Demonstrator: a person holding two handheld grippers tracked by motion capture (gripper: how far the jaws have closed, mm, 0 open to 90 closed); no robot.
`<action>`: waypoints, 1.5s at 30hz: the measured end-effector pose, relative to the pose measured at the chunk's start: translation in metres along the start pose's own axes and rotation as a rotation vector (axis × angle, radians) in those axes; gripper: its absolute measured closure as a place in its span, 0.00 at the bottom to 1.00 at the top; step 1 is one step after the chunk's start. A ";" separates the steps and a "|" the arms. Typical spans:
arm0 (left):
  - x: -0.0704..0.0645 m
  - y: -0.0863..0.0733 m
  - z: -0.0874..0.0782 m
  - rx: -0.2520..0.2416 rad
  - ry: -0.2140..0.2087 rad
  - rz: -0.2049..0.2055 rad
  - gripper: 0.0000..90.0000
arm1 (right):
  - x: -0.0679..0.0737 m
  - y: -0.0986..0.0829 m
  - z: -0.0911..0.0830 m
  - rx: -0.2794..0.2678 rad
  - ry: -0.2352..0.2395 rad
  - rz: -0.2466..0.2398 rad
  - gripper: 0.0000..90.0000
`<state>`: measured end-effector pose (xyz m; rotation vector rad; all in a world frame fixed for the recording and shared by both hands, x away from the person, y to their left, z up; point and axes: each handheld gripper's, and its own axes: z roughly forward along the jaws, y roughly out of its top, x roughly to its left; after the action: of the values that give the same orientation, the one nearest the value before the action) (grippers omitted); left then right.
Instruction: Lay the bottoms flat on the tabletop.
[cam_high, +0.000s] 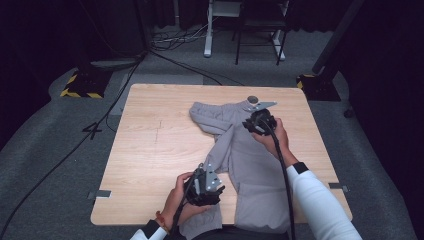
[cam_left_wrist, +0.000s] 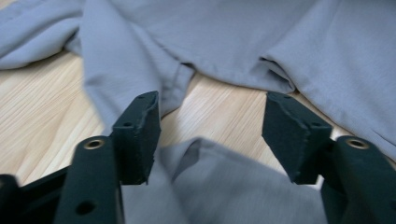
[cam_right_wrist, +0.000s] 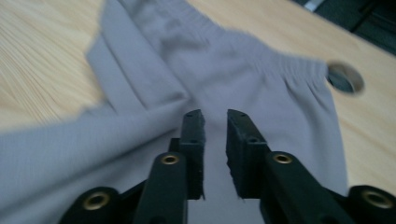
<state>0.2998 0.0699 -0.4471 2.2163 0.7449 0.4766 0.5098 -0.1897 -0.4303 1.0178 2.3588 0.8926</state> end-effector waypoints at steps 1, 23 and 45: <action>0.006 -0.004 -0.006 -0.010 0.013 -0.017 0.36 | -0.004 -0.010 -0.003 -0.003 0.008 -0.002 0.73; 0.074 -0.019 0.055 0.080 -0.139 -0.162 0.37 | -0.026 -0.102 -0.015 0.054 0.171 -0.017 0.57; 0.070 -0.023 0.039 0.075 -0.066 -0.093 0.95 | -0.026 -0.122 -0.032 0.036 0.122 0.024 0.59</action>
<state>0.3652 0.1070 -0.4823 2.2437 0.8393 0.3330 0.4485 -0.2857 -0.4894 1.0351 2.4760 0.9496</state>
